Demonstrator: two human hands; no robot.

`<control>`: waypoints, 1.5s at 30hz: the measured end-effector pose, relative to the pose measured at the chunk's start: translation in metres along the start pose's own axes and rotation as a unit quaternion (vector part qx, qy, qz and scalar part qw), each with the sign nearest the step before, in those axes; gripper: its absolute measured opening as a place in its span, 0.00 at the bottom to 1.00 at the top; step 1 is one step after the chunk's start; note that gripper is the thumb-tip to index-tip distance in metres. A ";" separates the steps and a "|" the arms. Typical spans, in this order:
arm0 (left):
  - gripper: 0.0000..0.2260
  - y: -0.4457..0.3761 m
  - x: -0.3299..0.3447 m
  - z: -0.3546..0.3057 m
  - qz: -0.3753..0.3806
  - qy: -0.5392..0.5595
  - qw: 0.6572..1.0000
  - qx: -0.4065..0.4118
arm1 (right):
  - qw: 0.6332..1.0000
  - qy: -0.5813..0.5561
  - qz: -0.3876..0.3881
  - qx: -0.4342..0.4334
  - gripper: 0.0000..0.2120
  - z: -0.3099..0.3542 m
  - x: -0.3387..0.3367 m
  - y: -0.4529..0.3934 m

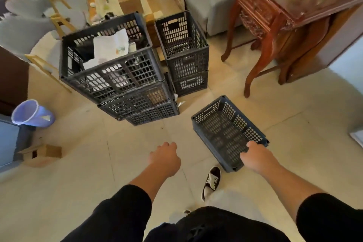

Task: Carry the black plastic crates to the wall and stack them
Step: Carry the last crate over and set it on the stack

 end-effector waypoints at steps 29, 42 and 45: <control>0.23 -0.440 -0.117 -0.161 0.145 -0.186 0.947 0.218 | 0.818 -0.440 -0.103 0.356 0.27 -0.076 -0.037 -0.204; 0.23 -0.608 0.044 -0.184 0.170 -0.147 0.962 0.154 | 0.759 -0.479 -0.090 0.431 0.22 -0.162 0.170 -0.347; 0.23 -0.650 0.074 -0.191 0.143 -0.115 0.972 0.148 | 0.751 -0.489 -0.095 0.433 0.24 -0.184 0.207 -0.375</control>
Point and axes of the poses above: each hand's wrist, its own y-axis away from the middle knuckle, its own x-axis out of the palm, z = x × y, the point moved 7 cm from there along -y, towards the middle knuckle, and after that the axes turned 5 degrees about -y, right-handed, at the moved point
